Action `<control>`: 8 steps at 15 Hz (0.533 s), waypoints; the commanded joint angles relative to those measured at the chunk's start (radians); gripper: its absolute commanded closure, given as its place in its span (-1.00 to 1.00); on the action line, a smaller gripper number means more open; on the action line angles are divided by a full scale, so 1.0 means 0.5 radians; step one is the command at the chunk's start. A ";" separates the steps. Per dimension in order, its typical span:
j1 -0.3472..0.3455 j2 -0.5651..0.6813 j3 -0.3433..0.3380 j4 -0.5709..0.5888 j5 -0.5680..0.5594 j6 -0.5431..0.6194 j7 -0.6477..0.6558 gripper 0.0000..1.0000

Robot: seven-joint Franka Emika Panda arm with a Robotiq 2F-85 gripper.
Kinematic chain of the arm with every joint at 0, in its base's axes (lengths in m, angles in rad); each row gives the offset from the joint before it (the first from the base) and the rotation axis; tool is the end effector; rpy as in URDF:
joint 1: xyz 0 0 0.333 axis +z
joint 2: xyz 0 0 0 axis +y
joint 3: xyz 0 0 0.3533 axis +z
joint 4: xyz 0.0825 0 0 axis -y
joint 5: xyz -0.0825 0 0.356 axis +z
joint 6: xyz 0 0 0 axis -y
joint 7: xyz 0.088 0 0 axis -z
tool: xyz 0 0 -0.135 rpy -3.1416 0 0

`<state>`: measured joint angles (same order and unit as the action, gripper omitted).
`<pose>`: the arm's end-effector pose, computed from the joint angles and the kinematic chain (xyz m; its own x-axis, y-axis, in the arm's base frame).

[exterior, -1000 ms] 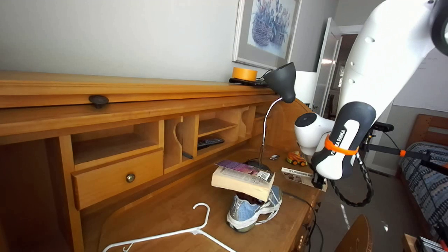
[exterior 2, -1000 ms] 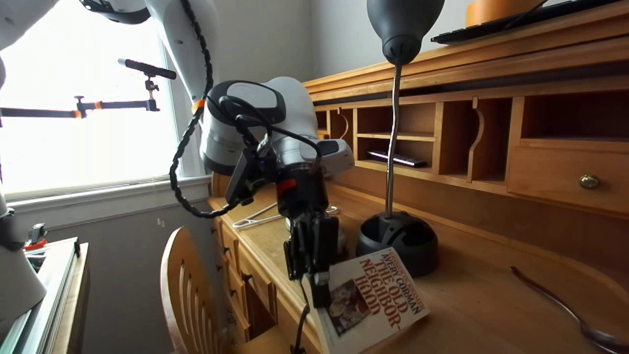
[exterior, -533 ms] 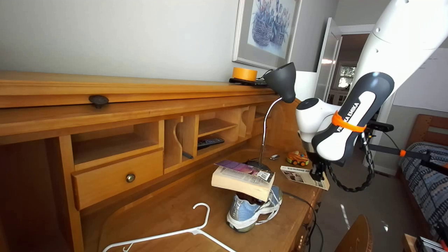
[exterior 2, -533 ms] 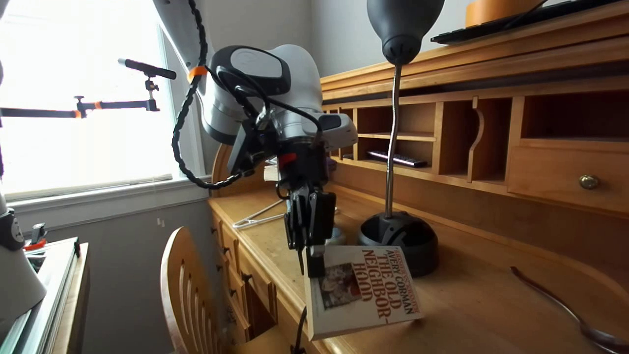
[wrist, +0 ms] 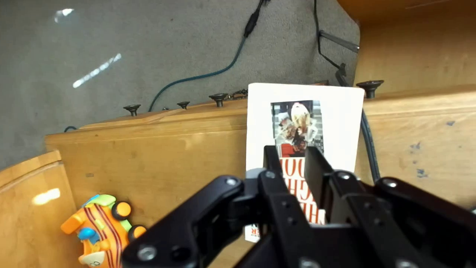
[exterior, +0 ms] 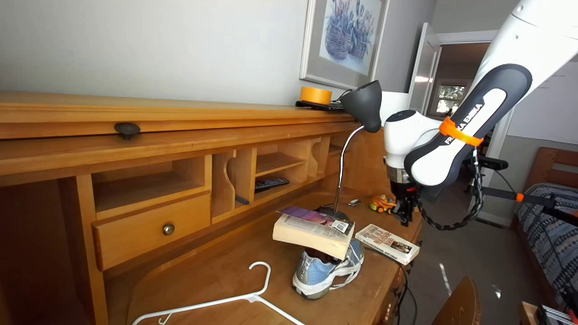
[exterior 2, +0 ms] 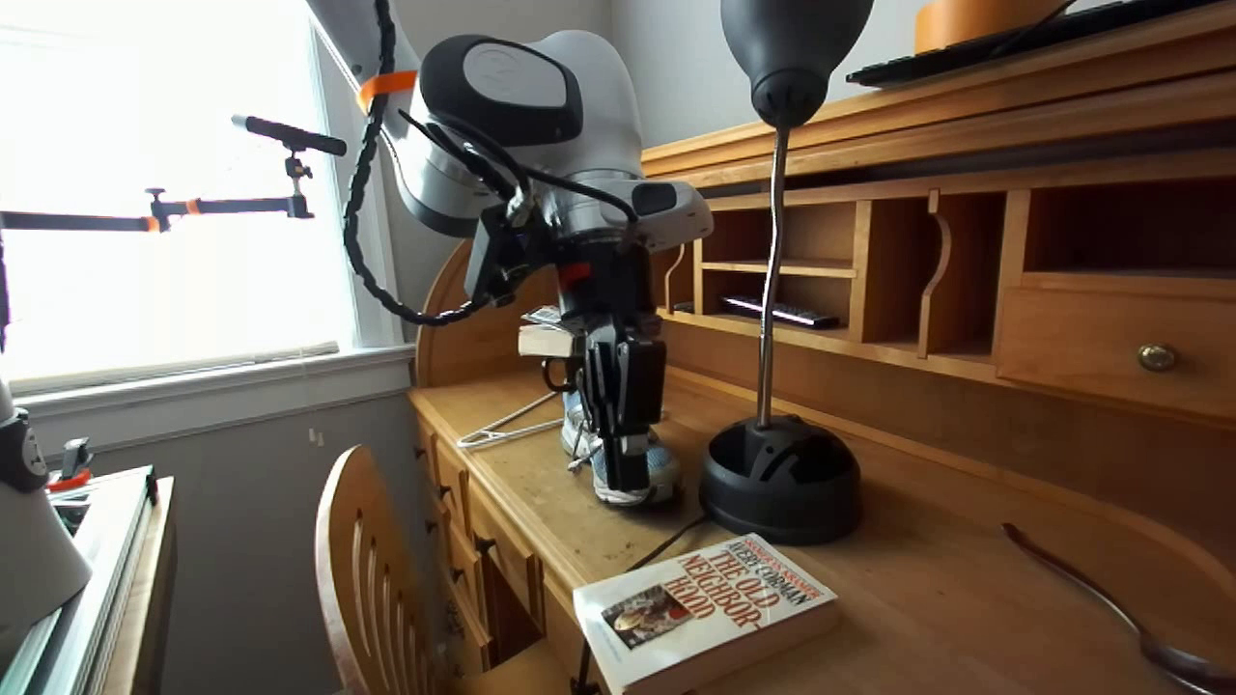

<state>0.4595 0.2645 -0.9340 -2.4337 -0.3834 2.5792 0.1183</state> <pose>0.4249 -0.2226 0.2727 0.9642 -0.2569 -0.0654 -0.2112 -0.8936 0.3960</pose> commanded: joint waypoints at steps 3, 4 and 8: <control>-0.496 -0.148 0.453 -0.049 -0.107 0.024 0.094 0.02; -0.577 -0.149 0.532 -0.070 -0.099 0.051 0.090 0.14; -0.812 -0.121 0.778 -0.133 -0.160 0.166 0.124 -0.28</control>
<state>0.1346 0.2244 -0.6228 -2.4551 -0.4106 2.6103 0.1446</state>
